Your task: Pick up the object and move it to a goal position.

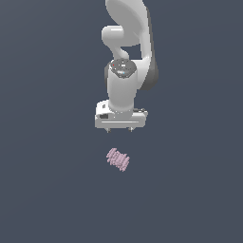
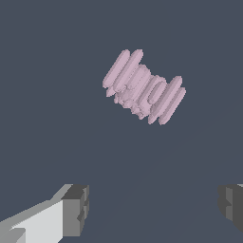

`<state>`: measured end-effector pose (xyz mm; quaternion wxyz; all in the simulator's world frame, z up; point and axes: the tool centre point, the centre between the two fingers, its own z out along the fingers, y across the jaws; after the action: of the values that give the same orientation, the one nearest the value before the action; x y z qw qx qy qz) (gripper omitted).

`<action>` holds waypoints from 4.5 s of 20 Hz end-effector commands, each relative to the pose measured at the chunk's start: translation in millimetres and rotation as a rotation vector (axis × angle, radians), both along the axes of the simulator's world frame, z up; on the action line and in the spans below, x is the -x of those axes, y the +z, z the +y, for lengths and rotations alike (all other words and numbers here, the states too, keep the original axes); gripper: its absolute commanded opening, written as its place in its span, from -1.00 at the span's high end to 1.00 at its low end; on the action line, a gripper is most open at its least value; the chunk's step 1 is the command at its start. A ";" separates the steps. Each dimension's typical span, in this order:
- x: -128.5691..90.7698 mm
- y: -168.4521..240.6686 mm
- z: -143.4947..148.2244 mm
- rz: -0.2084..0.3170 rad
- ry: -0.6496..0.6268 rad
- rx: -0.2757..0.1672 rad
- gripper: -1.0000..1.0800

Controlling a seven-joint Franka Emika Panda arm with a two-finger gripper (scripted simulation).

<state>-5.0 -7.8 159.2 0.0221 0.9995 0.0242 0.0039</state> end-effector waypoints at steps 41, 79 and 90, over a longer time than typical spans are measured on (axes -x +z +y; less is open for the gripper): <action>-85.9 -34.9 -6.9 0.031 0.945 -0.032 -0.92; -90.2 -87.1 -8.0 0.030 0.998 -0.036 1.00; -85.7 -65.4 -11.1 0.031 0.998 -0.036 1.00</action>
<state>81.5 -18.1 86.9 -0.0005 0.8663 0.4996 -0.0008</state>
